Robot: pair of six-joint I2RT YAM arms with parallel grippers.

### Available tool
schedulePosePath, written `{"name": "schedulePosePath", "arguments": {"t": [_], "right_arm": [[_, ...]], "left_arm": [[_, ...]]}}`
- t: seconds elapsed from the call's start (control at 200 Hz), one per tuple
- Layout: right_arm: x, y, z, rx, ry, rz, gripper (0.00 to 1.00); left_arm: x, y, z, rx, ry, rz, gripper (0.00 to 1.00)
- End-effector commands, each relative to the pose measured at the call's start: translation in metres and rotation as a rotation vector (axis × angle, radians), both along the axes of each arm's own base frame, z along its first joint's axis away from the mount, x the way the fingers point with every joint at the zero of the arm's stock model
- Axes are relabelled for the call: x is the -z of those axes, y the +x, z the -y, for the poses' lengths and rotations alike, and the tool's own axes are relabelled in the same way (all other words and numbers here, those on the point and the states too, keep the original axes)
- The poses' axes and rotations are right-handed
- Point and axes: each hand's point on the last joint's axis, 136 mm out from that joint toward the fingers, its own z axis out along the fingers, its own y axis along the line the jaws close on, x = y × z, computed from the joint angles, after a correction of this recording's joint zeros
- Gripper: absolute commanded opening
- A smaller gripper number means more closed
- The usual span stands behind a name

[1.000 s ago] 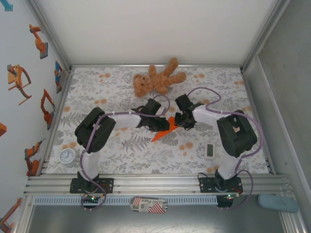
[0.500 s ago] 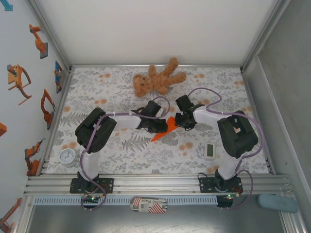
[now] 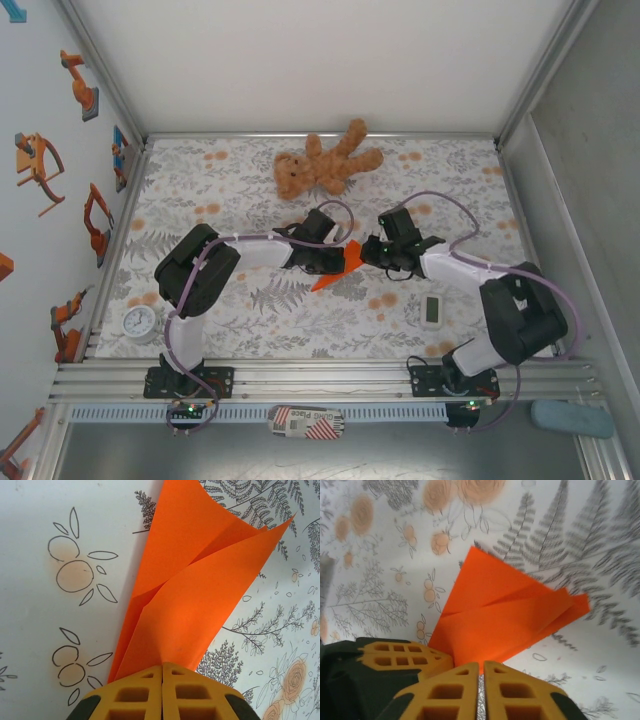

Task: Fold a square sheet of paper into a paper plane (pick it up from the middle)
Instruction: Fold the wing for the fifth time at the center of the table.

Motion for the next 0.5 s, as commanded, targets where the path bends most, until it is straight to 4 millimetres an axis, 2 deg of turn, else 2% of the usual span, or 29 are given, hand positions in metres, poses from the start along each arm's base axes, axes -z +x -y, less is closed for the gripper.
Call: {"name": "schedulePosePath", "arguments": {"t": [0.0, 0.065, 0.245, 0.496], "right_arm": [[-0.004, 0.004, -0.027, -0.040, 0.107, 0.013, 0.03], [0.001, 0.007, -0.031, -0.040, 0.114, 0.009, 0.00], [0.014, 0.012, -0.036, -0.031, 0.114, -0.016, 0.00], [0.031, 0.003, -0.034, -0.034, 0.104, -0.065, 0.00]], "left_arm": [[0.057, -0.026, -0.038, 0.007, 0.217, -0.075, 0.08], [0.057, -0.026, -0.038, 0.007, 0.219, -0.075, 0.07], [0.058, -0.027, -0.040, 0.006, 0.225, -0.077, 0.07], [0.059, -0.028, -0.041, -0.001, 0.229, -0.083, 0.06]]}}
